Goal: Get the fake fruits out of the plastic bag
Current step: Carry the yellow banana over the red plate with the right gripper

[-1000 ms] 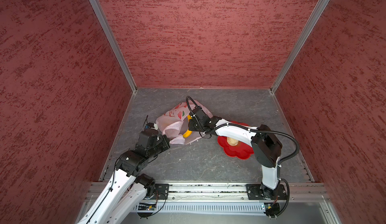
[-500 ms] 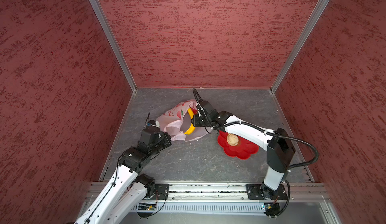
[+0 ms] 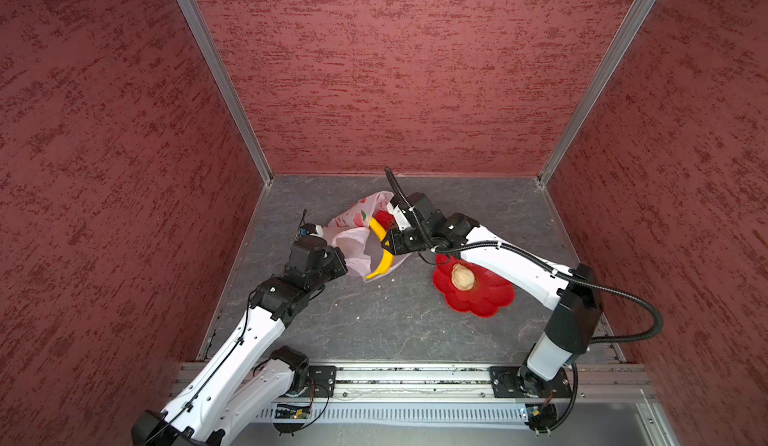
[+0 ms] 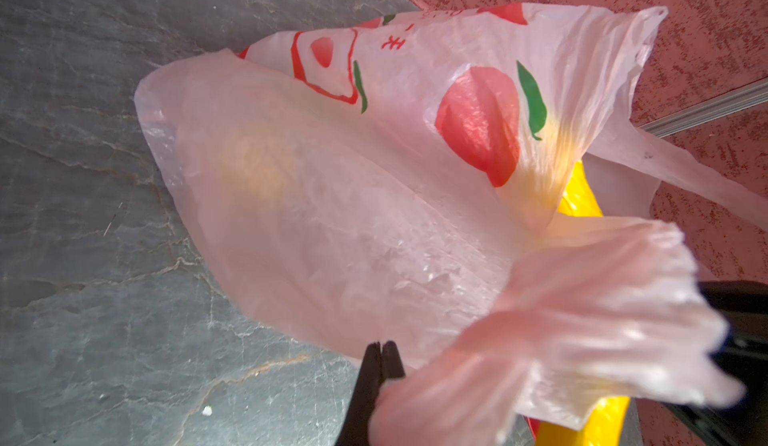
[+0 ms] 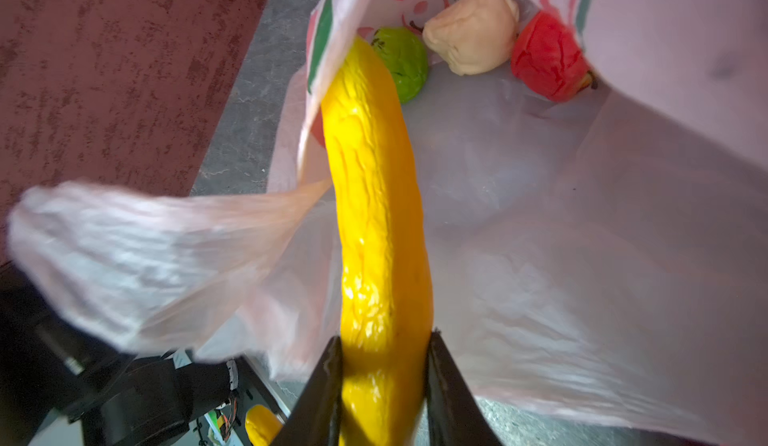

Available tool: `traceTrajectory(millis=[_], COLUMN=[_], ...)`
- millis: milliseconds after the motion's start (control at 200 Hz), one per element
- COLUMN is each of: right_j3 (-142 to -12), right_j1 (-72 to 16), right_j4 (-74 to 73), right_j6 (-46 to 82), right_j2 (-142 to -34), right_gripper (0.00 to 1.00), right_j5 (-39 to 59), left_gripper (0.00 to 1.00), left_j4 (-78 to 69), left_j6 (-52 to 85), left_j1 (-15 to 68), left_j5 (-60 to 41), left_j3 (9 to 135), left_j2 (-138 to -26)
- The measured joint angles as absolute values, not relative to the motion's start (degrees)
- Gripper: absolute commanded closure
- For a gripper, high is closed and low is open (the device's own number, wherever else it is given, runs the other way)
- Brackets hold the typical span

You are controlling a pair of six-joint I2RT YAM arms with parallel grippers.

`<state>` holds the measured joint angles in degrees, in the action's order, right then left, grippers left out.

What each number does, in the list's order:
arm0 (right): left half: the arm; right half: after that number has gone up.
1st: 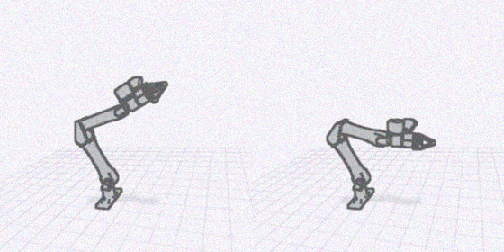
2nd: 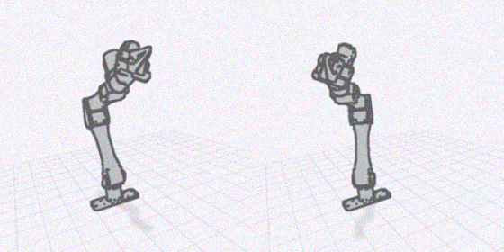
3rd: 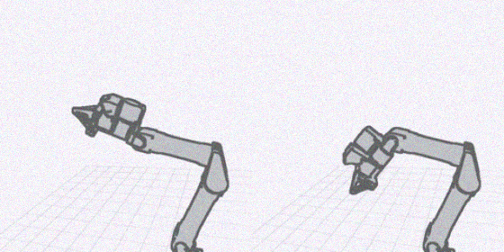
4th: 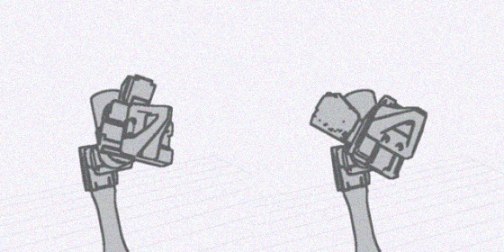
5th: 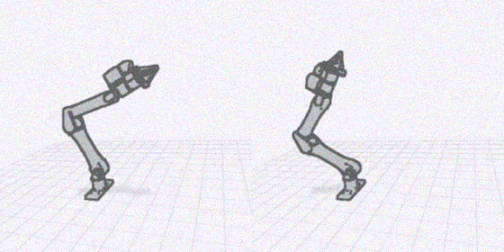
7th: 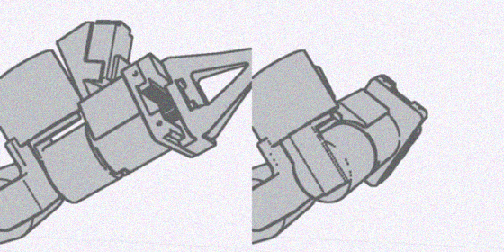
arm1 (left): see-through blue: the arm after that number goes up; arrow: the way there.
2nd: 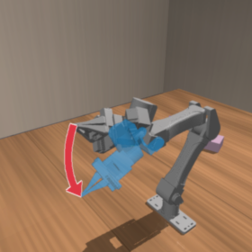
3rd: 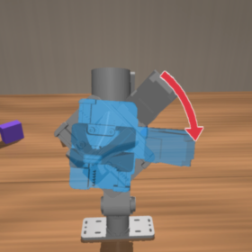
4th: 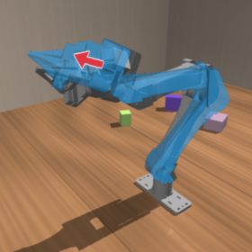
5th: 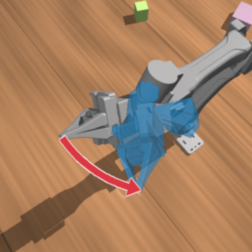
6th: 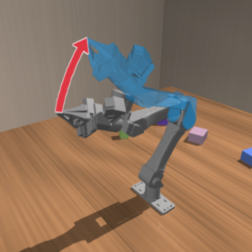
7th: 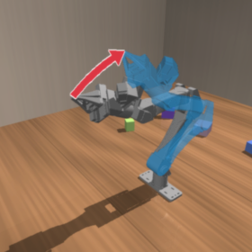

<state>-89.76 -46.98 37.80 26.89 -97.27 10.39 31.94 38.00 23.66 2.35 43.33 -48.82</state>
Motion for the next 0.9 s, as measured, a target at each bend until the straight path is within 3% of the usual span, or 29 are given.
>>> traceTrajectory(millis=[491, 902], right_j3=[-90.87, -94.98], right_j1=[-45.63, -37.01], right_j4=[40.56, 43.55], right_j6=[23.51, 21.08], right_j2=[-90.39, -82.06], right_gripper=[0.84, 0.85], right_j5=[9.41, 2.02], left_gripper=[1.00, 1.00], left_j4=[28.56, 28.62], left_j6=[36.58, 36.12], left_j1=[22.81, 22.31], left_j5=[3.18, 3.11], left_j3=[43.86, 43.86], left_j2=[-51.64, -50.85])
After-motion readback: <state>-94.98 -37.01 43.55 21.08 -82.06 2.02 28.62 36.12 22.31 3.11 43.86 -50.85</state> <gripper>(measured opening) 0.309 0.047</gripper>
